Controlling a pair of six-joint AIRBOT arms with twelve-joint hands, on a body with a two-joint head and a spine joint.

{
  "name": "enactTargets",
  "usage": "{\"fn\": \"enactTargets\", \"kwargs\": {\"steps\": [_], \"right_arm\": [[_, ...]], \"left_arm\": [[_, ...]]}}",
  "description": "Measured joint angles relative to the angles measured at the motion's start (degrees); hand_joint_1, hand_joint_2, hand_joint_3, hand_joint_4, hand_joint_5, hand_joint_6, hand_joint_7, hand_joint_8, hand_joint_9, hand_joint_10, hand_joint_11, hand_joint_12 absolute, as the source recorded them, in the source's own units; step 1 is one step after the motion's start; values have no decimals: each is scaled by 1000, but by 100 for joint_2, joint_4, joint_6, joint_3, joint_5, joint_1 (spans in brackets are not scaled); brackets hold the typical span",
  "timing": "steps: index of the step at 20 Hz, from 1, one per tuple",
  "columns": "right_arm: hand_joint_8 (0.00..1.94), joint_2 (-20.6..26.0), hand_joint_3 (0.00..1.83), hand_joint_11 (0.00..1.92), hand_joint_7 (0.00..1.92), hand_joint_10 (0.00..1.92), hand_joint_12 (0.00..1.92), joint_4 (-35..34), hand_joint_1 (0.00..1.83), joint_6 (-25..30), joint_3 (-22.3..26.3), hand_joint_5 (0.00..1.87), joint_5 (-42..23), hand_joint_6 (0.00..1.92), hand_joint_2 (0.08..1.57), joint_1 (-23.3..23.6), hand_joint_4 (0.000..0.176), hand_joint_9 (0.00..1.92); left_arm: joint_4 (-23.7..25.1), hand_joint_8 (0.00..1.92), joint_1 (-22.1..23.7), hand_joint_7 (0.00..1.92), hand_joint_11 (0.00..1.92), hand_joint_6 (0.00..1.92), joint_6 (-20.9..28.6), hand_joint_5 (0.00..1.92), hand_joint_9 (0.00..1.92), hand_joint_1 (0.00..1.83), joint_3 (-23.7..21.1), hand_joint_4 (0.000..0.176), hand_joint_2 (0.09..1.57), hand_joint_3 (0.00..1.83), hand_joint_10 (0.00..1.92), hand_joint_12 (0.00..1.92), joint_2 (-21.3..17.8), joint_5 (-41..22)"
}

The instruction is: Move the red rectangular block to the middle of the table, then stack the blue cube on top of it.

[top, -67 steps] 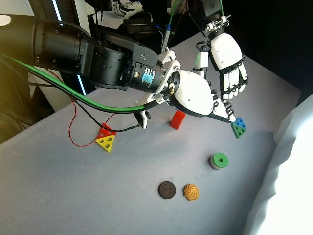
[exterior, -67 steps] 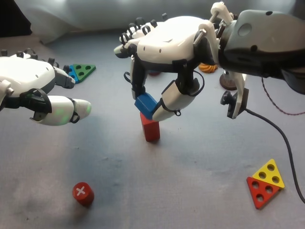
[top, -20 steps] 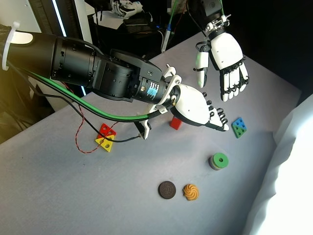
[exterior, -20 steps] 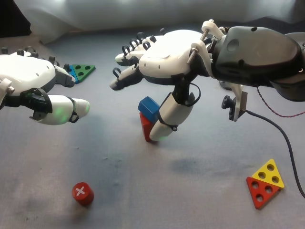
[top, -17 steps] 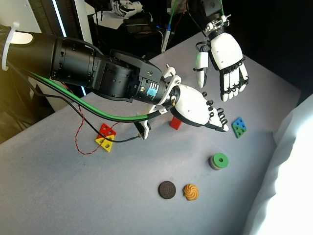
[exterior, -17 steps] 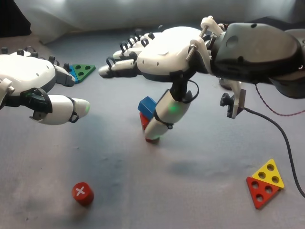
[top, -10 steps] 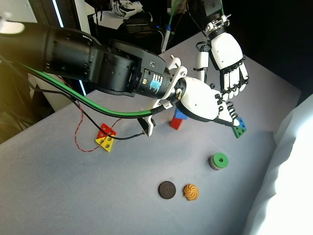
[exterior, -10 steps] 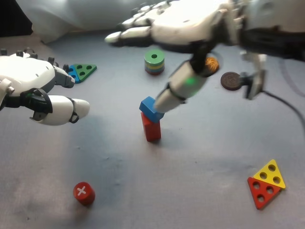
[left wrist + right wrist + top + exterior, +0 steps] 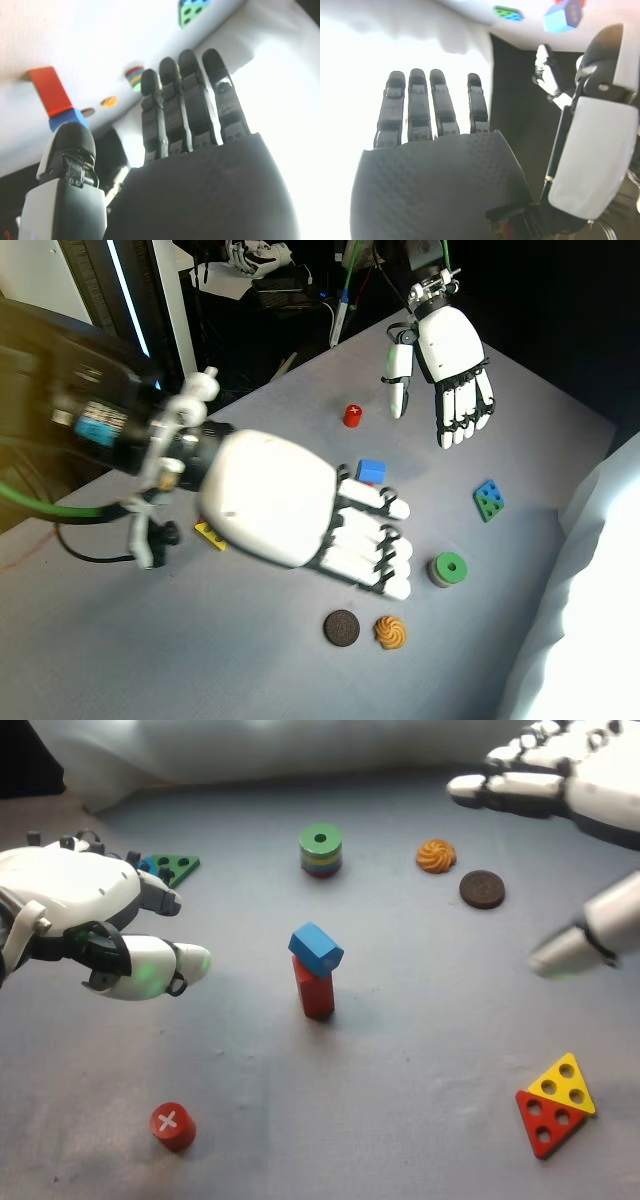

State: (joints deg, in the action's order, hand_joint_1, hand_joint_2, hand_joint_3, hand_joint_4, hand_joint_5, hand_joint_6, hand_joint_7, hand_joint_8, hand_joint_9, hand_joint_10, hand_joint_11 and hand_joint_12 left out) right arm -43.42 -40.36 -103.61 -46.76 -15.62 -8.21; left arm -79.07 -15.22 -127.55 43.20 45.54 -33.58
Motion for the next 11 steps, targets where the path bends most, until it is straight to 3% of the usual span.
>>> {"fn": "enactTargets", "kwargs": {"steps": [5, 6, 8, 9, 11], "right_arm": [[0, 378, 0, 0, 0, 0, 0, 1209, 598, 1762, -26, 0, -52, 0, 718, -361, 0, 0], [0, 380, 0, 0, 0, 0, 0, 1521, 587, 2350, -96, 0, -59, 0, 724, -461, 0, 0], [0, 382, 0, 0, 0, 0, 0, 3633, 623, 4577, -374, 0, -63, 0, 721, -837, 0, 0], [0, 389, 1, 0, 0, 0, 0, 4341, 610, 5324, -452, 0, -155, 0, 734, -955, 0, 0], [0, 391, 5, 0, 0, 0, 0, 5031, 622, 5958, -514, 0, -350, 0, 743, -1062, 0, 0]], "left_arm": [[-94, 1, 0, 441, 0, 0, -20, 459, 375, 167, -83, 0, 1200, 0, 3, 749, 0, -118], [-90, 0, 9, 439, 0, 0, -20, 454, 373, 177, -83, 0, 1167, 0, 1, 743, 0, -133], [-92, 1, 20, 425, 0, 0, -20, 445, 360, 157, -83, 0, 1101, 0, 0, 735, 0, -153], [-118, 1, 20, 404, 0, 0, -20, 426, 340, 144, -83, 0, 1055, 0, 0, 704, 0, -162], [-118, 0, 24, 383, 0, 0, -20, 407, 318, 175, -81, 0, 981, 0, 0, 677, 0, -162]]}}
